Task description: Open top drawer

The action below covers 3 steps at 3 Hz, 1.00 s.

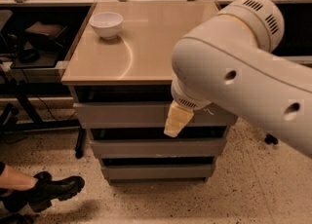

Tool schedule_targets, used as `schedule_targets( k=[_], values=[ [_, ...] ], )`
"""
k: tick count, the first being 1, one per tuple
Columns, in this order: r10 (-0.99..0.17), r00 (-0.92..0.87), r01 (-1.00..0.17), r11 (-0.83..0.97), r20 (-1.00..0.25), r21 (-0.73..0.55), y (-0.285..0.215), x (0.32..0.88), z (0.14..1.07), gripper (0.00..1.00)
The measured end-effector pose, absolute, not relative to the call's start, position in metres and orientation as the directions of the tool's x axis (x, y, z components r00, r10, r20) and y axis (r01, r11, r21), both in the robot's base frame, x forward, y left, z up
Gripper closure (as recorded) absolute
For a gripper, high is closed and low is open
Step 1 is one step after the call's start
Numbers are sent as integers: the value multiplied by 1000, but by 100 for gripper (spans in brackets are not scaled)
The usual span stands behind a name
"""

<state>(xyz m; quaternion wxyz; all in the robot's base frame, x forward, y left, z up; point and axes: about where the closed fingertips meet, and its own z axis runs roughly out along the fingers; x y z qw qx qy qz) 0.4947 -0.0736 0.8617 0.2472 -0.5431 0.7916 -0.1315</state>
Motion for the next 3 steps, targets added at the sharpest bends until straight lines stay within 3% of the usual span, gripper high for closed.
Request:
schedule_targets(
  k=[2, 3],
  values=[
    [-910, -317, -747, 414, -269, -520, -83, 507, 863, 0],
    [-879, -337, -761, 465, -337, -453, -101, 504, 821, 0]
  ],
)
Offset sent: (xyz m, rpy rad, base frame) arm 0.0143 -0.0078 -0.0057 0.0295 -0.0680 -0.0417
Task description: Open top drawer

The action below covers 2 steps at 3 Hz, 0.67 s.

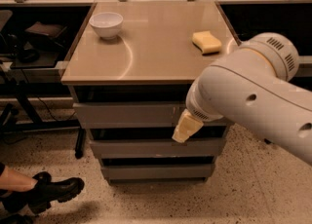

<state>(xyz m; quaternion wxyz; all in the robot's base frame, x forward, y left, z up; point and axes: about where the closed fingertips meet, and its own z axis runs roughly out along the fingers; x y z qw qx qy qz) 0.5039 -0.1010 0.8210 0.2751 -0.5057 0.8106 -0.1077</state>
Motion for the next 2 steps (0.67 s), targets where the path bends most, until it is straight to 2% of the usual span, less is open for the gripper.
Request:
schedule_targets(
  k=[1, 2],
  values=[
    [-827, -318, -751, 518, -463, -410, -96, 518, 800, 0],
    [-819, -299, -738, 524, -490, -425, -90, 523, 808, 0]
  ],
)
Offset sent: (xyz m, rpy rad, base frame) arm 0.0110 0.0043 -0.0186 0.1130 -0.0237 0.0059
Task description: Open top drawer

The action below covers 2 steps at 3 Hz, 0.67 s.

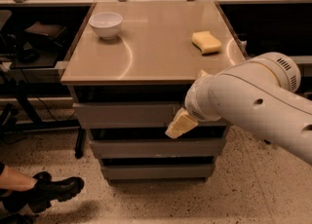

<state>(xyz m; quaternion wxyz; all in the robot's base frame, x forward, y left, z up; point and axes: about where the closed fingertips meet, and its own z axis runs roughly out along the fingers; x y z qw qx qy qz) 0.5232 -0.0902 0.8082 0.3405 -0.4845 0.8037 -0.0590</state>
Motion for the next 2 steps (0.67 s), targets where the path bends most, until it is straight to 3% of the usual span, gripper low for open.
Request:
schedule_targets(
  k=[2],
  values=[
    [-830, -301, -724, 520, -470, -453, -90, 527, 798, 0]
  ],
)
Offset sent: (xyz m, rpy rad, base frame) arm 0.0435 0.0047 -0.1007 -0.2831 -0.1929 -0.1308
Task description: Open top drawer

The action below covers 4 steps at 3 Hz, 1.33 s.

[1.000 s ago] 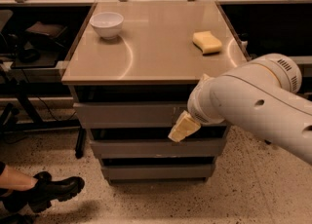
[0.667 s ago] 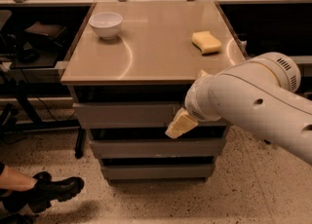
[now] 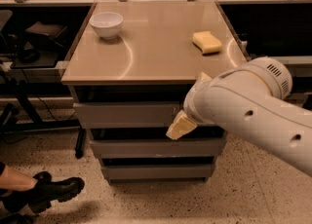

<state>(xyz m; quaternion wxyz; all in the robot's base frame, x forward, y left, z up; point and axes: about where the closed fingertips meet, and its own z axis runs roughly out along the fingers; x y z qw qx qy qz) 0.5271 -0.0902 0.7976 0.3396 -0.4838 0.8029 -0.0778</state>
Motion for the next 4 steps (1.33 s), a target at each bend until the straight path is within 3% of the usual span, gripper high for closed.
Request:
schedule_targets(
  k=[2, 4],
  values=[
    [-866, -262, -745, 463, -427, -481, -56, 541, 741, 0],
    [-794, -368, -767, 553, -483, -325, -54, 578, 664, 0]
  ],
)
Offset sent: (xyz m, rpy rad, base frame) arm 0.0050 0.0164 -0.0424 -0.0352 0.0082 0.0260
